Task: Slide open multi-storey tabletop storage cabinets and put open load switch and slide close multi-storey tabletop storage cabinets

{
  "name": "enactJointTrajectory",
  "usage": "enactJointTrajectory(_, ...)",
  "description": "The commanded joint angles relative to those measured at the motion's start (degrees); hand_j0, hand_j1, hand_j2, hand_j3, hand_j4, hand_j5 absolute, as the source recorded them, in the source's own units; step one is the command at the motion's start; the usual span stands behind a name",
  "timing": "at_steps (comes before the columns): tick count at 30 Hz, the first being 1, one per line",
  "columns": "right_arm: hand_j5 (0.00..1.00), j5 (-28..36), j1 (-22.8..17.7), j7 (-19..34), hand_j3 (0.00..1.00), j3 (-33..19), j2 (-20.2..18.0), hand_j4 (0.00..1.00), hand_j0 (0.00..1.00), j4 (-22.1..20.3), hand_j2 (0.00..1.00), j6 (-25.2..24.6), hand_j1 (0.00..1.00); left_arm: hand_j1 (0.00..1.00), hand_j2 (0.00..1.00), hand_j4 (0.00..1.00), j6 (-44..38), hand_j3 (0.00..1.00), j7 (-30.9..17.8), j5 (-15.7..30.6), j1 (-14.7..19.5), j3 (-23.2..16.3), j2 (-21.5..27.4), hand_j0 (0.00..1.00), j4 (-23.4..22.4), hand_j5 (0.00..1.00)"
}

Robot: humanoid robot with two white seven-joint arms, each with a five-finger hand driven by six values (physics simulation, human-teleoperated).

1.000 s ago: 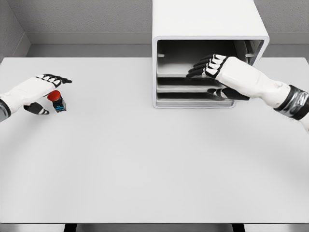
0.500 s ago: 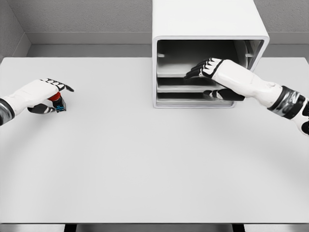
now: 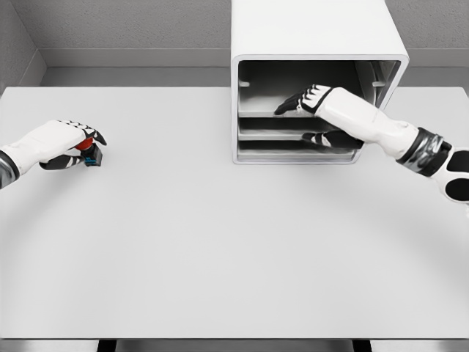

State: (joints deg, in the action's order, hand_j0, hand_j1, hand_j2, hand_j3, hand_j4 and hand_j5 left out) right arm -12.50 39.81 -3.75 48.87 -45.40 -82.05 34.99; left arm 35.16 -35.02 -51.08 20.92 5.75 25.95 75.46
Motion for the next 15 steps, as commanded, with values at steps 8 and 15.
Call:
enactJointTrajectory(8,0.77,0.11,1.67,0.15,0.77,-0.1,3.65,0.77,0.77,5.32,0.77,0.01,0.77,0.55,0.55,0.55,-0.16,0.55,0.02,0.72,-0.09,0.05,-0.03,0.55,0.39,0.55)
enactJointTrajectory(15,0.77,0.02,2.11,0.24,0.77,0.17,5.06,0.77,0.77,7.25,0.77,0.01,0.77,0.48,0.48,0.48,-0.16,0.48,0.02,0.81,-0.09,0.14,-0.03,0.48,0.39,0.48)
